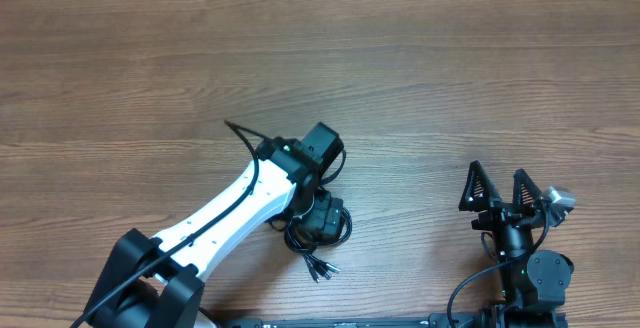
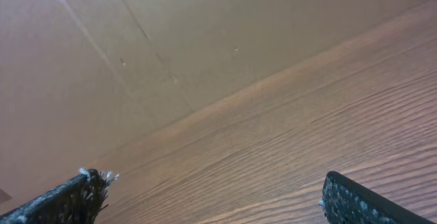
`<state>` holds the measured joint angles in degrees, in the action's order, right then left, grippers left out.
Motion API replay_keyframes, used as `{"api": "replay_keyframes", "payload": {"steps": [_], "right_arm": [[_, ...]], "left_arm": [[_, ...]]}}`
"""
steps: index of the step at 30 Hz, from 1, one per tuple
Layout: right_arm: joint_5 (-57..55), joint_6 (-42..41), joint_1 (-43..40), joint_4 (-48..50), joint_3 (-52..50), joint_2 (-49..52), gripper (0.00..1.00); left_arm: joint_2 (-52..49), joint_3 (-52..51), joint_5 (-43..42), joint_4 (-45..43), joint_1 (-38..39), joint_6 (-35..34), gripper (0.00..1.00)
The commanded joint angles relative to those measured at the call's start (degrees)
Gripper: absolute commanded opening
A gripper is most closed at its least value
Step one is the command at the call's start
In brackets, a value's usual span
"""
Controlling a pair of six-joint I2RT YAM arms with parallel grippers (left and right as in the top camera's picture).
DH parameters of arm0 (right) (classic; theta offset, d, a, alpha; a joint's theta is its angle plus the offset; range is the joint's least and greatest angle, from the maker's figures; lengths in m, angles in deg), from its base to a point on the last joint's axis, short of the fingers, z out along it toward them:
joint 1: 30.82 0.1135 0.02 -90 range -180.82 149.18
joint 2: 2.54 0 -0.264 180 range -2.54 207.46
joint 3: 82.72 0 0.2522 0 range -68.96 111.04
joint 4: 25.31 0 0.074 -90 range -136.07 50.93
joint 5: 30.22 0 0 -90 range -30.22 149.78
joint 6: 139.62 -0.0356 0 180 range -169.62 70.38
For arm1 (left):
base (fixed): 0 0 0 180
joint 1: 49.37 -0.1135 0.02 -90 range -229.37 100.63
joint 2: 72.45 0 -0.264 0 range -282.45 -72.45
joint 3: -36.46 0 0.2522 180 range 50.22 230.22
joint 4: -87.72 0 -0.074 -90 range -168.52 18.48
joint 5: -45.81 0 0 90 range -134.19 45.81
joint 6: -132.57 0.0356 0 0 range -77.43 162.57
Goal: Untangle cables
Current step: 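Move the left gripper forward and down over the black cable bundle, then close the left gripper on the cable bundle and lift it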
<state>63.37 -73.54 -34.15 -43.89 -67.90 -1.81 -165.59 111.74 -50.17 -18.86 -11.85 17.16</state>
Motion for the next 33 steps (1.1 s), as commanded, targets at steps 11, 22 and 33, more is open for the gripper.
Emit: {"api": "replay_keyframes", "payload": {"steps": [11, 22, 33], "right_arm": [[-0.5, 0.4, 0.3, 0.2, -0.6, -0.5, 1.00], [-0.5, 0.4, 0.3, 0.2, -0.6, -0.5, 1.00], [-0.5, 0.4, 0.3, 0.2, -0.6, -0.6, 1.00]], "left_arm": [[10.2, -8.7, -0.9, -2.8, -1.8, -3.0, 1.00], [18.9, -20.4, -3.2, -11.2, -6.0, -6.6, 1.00], [18.9, -25.7, -1.4, -15.9, -6.1, -13.1, 1.00]]}}
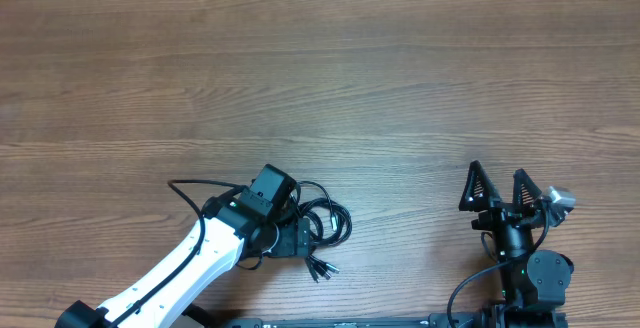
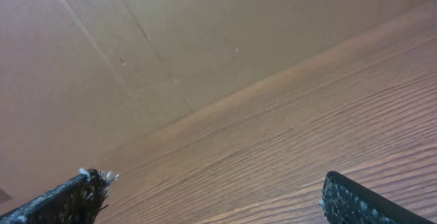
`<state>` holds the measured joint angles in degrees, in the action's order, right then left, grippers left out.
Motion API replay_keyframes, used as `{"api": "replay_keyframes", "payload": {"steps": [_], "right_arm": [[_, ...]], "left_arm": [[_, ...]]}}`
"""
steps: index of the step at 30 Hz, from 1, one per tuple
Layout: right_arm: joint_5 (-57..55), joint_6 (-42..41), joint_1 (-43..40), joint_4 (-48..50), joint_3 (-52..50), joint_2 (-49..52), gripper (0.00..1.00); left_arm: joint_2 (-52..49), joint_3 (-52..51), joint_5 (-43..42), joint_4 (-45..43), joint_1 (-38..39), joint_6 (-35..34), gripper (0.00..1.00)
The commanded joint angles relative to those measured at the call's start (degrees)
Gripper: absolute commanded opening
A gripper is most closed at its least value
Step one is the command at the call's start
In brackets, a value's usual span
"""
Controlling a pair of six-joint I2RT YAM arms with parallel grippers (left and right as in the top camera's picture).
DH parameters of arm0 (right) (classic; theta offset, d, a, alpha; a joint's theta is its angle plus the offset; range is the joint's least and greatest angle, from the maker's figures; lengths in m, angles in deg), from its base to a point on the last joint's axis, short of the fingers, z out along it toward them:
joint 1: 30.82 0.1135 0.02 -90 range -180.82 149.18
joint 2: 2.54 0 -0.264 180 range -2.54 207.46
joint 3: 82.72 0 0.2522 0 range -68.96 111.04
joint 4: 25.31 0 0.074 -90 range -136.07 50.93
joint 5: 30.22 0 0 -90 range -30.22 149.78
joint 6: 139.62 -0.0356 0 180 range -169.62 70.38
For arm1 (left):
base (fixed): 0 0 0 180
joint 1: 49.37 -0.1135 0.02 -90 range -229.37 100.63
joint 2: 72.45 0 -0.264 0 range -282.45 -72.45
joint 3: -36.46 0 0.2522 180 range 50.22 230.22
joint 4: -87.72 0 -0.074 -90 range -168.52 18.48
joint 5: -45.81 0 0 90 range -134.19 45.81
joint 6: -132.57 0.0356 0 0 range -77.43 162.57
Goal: Untangle cables
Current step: 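Close the left gripper on the cable bundle and lift it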
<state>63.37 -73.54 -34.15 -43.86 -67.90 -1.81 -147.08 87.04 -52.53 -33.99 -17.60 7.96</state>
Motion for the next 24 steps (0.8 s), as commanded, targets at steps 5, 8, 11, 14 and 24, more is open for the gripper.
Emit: {"api": "replay_keyframes", "payload": {"steps": [5, 8, 11, 14, 24], "right_arm": [[-0.5, 0.4, 0.3, 0.2, -0.6, -0.5, 1.00], [-0.5, 0.4, 0.3, 0.2, -0.6, -0.6, 1.00], [-0.5, 0.4, 0.3, 0.2, -0.6, -0.6, 1.00], [-0.5, 0.4, 0.3, 0.2, -0.6, -0.5, 1.00], [-0.5, 0.4, 0.3, 0.2, -0.6, -0.5, 1.00]], "left_arm": [[0.4, -1.0, 2.5, -1.1, -0.4, -8.3, 0.99], [0.4, -1.0, 0.2, -0.5, -0.3, -8.2, 1.00], [0.4, -1.0, -0.2, 0.9, -0.3, -8.3, 1.00], [0.4, -1.0, 0.9, 0.8, -0.4, -8.4, 0.99], [-0.3, -1.0, 8.0, -3.8, -0.4, -12.0, 1.00]]}}
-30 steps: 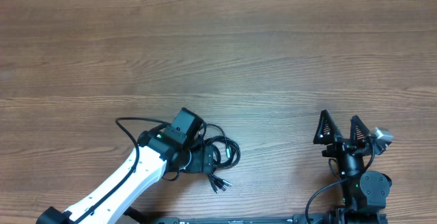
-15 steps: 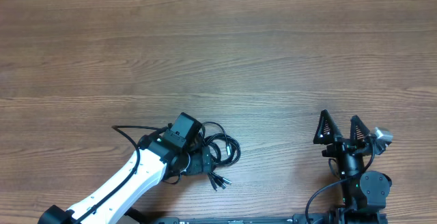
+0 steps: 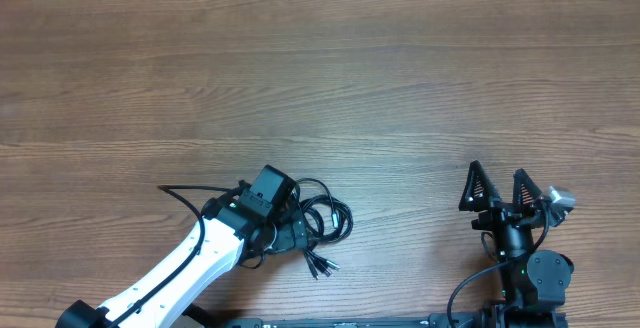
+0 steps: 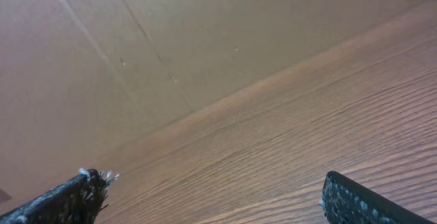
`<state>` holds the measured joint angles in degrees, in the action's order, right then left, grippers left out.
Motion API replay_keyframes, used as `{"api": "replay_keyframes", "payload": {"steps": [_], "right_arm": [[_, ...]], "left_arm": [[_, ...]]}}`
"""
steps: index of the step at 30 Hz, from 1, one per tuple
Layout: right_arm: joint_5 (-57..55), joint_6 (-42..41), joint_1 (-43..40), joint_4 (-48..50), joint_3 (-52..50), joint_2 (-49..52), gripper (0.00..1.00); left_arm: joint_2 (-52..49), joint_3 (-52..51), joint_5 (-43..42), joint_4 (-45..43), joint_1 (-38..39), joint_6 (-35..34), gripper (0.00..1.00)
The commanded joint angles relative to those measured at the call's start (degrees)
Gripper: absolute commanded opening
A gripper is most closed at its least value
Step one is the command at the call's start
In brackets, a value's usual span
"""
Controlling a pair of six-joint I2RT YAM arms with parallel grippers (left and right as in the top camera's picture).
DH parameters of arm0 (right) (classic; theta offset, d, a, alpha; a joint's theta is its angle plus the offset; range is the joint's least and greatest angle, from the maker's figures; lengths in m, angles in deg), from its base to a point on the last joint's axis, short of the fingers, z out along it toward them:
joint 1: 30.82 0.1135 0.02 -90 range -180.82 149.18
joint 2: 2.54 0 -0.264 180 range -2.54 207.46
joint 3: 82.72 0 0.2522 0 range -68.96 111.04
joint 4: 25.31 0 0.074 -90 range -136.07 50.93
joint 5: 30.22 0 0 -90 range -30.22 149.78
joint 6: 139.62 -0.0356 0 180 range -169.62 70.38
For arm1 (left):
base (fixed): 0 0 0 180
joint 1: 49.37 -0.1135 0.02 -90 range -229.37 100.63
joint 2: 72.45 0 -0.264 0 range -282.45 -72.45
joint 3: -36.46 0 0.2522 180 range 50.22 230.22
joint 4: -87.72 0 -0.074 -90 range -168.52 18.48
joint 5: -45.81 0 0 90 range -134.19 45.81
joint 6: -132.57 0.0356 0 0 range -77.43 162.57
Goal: Untangle cables
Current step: 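Close the left gripper on the cable bundle and lift it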
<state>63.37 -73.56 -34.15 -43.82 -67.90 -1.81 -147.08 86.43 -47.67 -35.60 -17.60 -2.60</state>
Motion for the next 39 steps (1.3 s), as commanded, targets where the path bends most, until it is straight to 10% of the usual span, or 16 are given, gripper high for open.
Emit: {"api": "replay_keyframes", "payload": {"steps": [1, 23, 31, 39], "right_arm": [[-0.5, 0.4, 0.3, 0.1, -0.6, -0.5, 1.00], [-0.5, 0.4, 0.3, 0.1, -0.6, -0.5, 1.00], [-0.5, 0.4, 0.3, 0.1, -0.6, -0.6, 1.00], [-0.5, 0.4, 0.3, 0.1, -0.6, -0.6, 1.00]], "left_arm": [[-0.8, -0.4, 3.7, -3.2, -0.3, -1.4, 1.00], [-14.4, -0.4, 4.0, -13.1, -0.3, -1.1, 0.99], [-15.0, -0.4, 7.1, -16.9, -0.1, 11.5, 1.00], [-15.0, -0.4, 6.9, -14.4, 0.0, 15.4, 0.74]]}}
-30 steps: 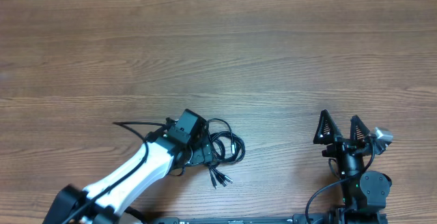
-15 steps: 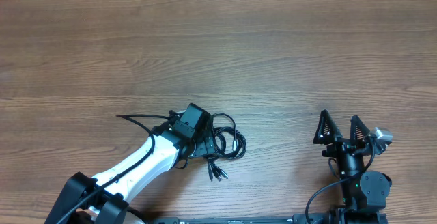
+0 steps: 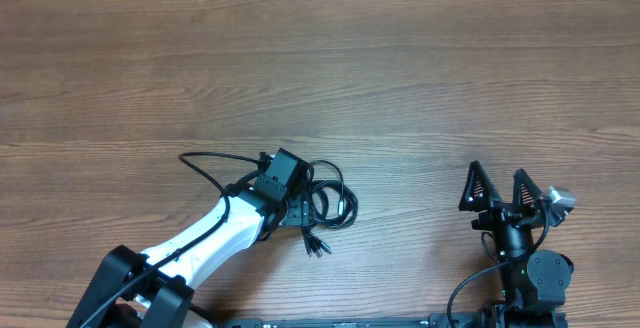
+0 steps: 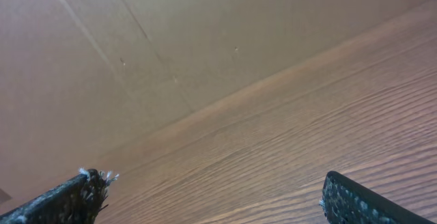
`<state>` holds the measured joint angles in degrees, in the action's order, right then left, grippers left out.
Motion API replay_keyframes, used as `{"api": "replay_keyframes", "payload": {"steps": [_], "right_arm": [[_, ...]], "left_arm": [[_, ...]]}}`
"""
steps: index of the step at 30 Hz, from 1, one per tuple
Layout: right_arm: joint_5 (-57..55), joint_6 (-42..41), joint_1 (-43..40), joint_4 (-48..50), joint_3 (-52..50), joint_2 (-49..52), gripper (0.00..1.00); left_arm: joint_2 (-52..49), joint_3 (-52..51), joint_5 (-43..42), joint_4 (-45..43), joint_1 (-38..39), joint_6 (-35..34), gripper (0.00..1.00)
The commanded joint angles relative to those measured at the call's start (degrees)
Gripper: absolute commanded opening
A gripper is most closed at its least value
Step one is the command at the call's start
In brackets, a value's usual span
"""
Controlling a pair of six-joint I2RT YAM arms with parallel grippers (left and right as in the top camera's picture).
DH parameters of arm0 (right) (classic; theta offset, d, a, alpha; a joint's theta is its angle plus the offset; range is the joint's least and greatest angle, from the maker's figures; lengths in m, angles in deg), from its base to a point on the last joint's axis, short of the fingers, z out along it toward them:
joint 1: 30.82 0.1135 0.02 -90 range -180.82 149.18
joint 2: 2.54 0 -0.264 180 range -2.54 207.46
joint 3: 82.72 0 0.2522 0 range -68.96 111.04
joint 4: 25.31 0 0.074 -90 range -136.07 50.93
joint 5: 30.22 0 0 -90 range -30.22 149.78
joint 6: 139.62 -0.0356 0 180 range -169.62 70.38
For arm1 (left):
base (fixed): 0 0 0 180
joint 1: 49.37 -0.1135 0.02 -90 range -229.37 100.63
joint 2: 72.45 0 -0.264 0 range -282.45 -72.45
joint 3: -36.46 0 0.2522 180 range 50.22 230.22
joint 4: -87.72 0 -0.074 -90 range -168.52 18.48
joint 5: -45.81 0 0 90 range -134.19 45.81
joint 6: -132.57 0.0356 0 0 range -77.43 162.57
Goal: Untangle cables
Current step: 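Close the left gripper on the cable bundle and lift it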
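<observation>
A bundle of black cables (image 3: 337, 204) lies in loops on the wooden table, low and left of centre, with its plug ends (image 3: 316, 247) trailing toward the front edge. My left gripper (image 3: 300, 209) reaches into the left side of the loops and appears shut on the cables, though the wrist hides most of the fingers. My right gripper (image 3: 497, 183) rests at the front right, far from the bundle and open. In its wrist view the right gripper (image 4: 212, 183) has only bare table between its spread fingertips.
The wooden table (image 3: 400, 88) stretches wide behind and beside the bundle. A brown cardboard wall (image 4: 171, 33) stands along its far edge. The left arm's own thin black cable (image 3: 205, 164) arcs over the table just left of the wrist.
My left gripper has moved up and to the right, and the cable bundle has shifted with it. The plug ends now lie farther from the front edge. The right arm is unchanged.
The left arm first stretched over the bundle, with its wrist above the loops. It then stood drawn back, with the gripper at the bundle's left side, and stayed there. Now the gripper and bundle sit farther up the table. The right gripper stayed open and still.
</observation>
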<state>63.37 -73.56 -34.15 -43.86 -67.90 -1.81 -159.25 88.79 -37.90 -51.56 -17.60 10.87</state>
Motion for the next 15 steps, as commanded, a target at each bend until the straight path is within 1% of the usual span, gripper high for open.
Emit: {"api": "replay_keyframes", "payload": {"steps": [1, 3, 6, 7, 8, 10, 11, 12, 15], "right_arm": [[-0.5, 0.4, 0.3, 0.2, -0.6, -0.5, 1.00], [-0.5, 0.4, 0.3, 0.2, -0.6, -0.5, 1.00], [-0.5, 0.4, 0.3, 0.2, -0.6, -0.6, 1.00], [-0.5, 0.4, 0.3, 0.2, -0.6, -0.6, 1.00], [-0.5, 0.4, 0.3, 0.2, -0.6, -0.5, 1.00], [-0.5, 0.4, 0.3, 0.2, -0.6, -0.6, 1.00], [-0.5, 0.4, 0.3, 0.2, -0.6, -0.6, 1.00], [-0.5, 0.4, 0.3, 0.2, -0.6, -0.5, 1.00], [-0.5, 0.4, 0.3, 0.2, -0.6, -0.6, 1.00]], "left_arm": [[-2.8, -2.8, -2.9, 1.7, 0.1, 2.0, 0.70], [-2.8, -2.8, -2.9, 1.5, 0.1, 2.0, 0.68], [-2.8, -2.8, -2.9, 0.3, 0.1, 1.9, 0.60], [-2.8, -2.8, -2.9, -0.1, 0.1, 2.0, 0.53], [-2.8, -2.8, -2.9, -0.3, 0.1, 1.9, 0.50], [-2.8, -2.8, -3.0, -1.1, 0.1, 1.9, 0.38], [-2.8, -2.8, -3.1, -1.4, 0.1, 1.9, 0.34], [-2.8, -2.8, -3.4, -2.0, 0.1, 1.9, 0.28], [-2.8, -2.8, -5.1, -4.5, 0.1, 2.0, 0.21]]}}
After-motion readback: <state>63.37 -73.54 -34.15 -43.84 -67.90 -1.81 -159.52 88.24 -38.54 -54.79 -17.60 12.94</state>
